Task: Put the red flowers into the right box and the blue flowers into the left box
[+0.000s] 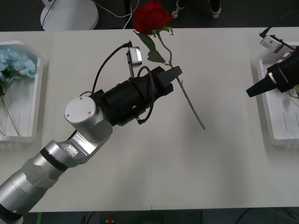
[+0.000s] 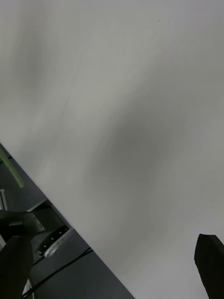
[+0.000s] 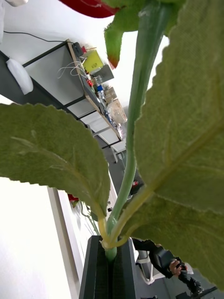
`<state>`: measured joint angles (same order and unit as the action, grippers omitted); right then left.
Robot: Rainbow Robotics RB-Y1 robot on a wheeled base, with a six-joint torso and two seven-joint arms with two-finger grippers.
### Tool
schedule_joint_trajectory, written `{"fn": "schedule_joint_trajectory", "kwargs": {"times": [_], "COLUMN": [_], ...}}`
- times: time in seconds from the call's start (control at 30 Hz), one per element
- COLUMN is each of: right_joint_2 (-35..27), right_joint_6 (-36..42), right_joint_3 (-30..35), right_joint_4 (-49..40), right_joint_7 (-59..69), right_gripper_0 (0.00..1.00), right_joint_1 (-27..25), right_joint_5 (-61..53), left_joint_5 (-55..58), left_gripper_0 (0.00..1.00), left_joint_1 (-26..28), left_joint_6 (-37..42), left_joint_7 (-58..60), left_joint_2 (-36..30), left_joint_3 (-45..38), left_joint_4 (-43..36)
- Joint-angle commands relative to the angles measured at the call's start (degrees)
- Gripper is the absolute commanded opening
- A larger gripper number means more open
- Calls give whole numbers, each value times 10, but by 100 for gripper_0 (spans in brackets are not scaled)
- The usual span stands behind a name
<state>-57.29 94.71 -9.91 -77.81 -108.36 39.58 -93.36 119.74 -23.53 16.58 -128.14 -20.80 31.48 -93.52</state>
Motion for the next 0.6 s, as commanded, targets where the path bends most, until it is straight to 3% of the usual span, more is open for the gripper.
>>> {"fn": "schedule_joint_trajectory", "kwargs": {"times": [0.03,0.4,0.6], "right_joint_2": [2,64,107], "right_joint_6": [-3,-64,-87], "right_joint_3": [-19,-24,-34], "right_joint_4": [-24,-149,-159], "right_joint_7": [1,18,21], "right_gripper_0": [100,100,100], "right_joint_1": [-14,-86,-96], "right_joint_5": [-53,-65,-48], "left_joint_5": [8,10,14], "left_gripper_0": [0,0,0], "left_joint_1": [-25,-25,-25], "left_joint_6": [-8,-8,-8], "left_joint_7": [13,13,14], "left_joint_2": [16,16,16], "left_joint_3": [9,9,9], "left_joint_4": [-25,-25,-25]}}
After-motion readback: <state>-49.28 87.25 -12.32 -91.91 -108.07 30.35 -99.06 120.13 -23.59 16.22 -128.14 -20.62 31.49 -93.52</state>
